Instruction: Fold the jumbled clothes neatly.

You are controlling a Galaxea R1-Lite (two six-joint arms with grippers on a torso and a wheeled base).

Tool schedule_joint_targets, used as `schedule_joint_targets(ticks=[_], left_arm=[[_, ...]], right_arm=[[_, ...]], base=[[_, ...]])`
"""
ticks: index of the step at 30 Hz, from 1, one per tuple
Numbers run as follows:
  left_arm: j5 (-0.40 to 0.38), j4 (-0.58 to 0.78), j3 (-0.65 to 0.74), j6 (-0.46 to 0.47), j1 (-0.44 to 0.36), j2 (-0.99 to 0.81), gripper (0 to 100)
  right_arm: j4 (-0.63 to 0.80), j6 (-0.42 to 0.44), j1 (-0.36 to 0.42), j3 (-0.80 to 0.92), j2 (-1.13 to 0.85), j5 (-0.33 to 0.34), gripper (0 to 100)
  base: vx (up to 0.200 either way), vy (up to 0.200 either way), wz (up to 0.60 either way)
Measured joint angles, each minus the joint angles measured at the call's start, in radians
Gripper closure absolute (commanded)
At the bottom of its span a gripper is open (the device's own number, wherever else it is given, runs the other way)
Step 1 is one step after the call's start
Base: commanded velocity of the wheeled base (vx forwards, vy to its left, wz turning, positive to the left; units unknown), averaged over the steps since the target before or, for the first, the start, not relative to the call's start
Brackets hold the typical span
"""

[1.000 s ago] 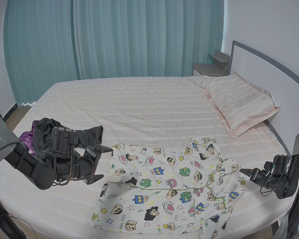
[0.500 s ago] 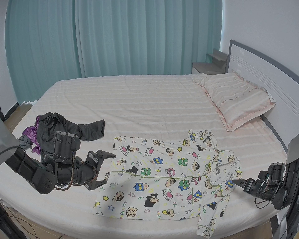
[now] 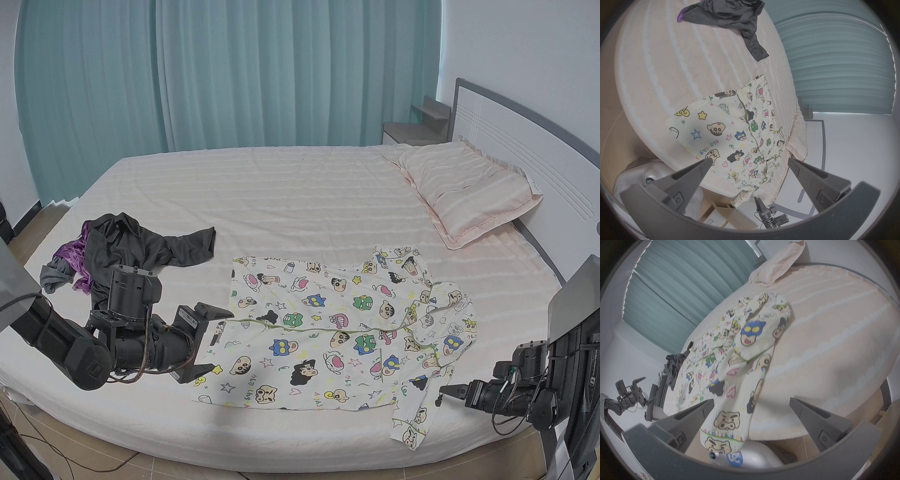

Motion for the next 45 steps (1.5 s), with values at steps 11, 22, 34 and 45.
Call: schedule_joint_targets(ticks=[11, 22, 34, 45], left_arm=[[0.0, -0.001, 0.0, 0.0, 0.0, 0.007, 0], [0.0, -0.001, -0.002, 0.0, 0.004, 0.01, 0], [0.0, -0.001, -0.002, 0.001, 0.006, 0.01, 0], [0.0, -0.001, -0.002, 0.0, 0.007, 0.01, 0]], right_arm=[[-0.002, 0.013, 0.116, -0.033, 0.089, -0.035, 0], [-0.001, 0.013, 0.133, -0.1, 0.122, -0.075, 100], [-0.001, 0.01, 0.129, -0.072, 0.114, -0.117, 100], [-0.001, -0.069, 0.036, -0.005, 0.047, -0.115, 100]], base=[[0.0, 0.0, 0.0], [0.0, 0.0, 0.0], [0.0, 0.0, 0.0], [0.0, 0.0, 0.0]])
